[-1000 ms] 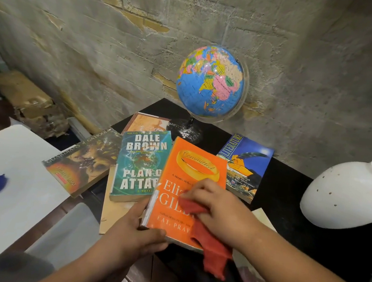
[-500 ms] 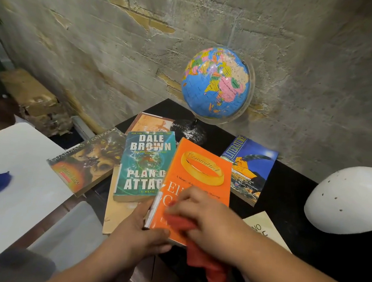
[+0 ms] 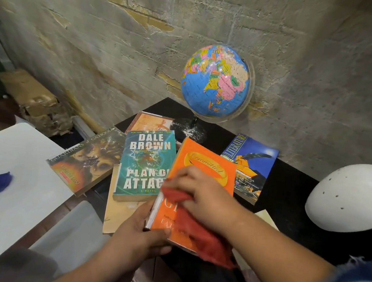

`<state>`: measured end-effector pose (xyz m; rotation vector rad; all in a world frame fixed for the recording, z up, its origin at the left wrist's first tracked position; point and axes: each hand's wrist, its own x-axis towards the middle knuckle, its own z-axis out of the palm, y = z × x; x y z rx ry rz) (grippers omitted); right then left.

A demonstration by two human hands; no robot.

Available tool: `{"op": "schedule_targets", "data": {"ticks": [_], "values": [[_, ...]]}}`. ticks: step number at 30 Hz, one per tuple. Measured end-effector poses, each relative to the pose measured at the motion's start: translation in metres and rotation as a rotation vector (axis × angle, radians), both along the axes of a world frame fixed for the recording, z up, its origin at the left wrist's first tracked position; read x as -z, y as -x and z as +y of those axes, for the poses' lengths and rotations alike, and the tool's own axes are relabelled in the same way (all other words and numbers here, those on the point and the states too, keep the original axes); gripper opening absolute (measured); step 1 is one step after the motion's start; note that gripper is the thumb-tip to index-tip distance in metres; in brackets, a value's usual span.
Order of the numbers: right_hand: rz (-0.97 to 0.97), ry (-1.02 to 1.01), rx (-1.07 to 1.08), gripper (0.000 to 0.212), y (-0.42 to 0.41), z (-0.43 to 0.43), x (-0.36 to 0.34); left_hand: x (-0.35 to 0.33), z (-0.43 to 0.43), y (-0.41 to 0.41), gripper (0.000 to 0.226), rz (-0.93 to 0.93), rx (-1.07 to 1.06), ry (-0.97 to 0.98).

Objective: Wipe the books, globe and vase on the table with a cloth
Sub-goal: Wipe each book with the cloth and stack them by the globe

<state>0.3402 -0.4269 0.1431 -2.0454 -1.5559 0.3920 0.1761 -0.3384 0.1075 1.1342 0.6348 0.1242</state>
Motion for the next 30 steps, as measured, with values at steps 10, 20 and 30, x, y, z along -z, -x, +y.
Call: {"op": "schedule_targets", "data": {"ticks": [10, 20, 30], "values": [[-0.040, -0.051, -0.109, 0.055, 0.006, -0.017, -0.001, -0.007, 0.000, 0.004, 0.061, -0.021, 0.017, 0.005], [-0.090, -0.253, 0.287, 0.046, -0.029, -0.019, -0.034, -0.025, 0.007, -0.008, 0.049, -0.057, 0.013, -0.263], [-0.408, 0.119, 0.346, 0.037, -0.047, -0.021, -0.100, -0.038, 0.004, -0.011, 0.058, -0.071, -0.008, -0.547]]}}
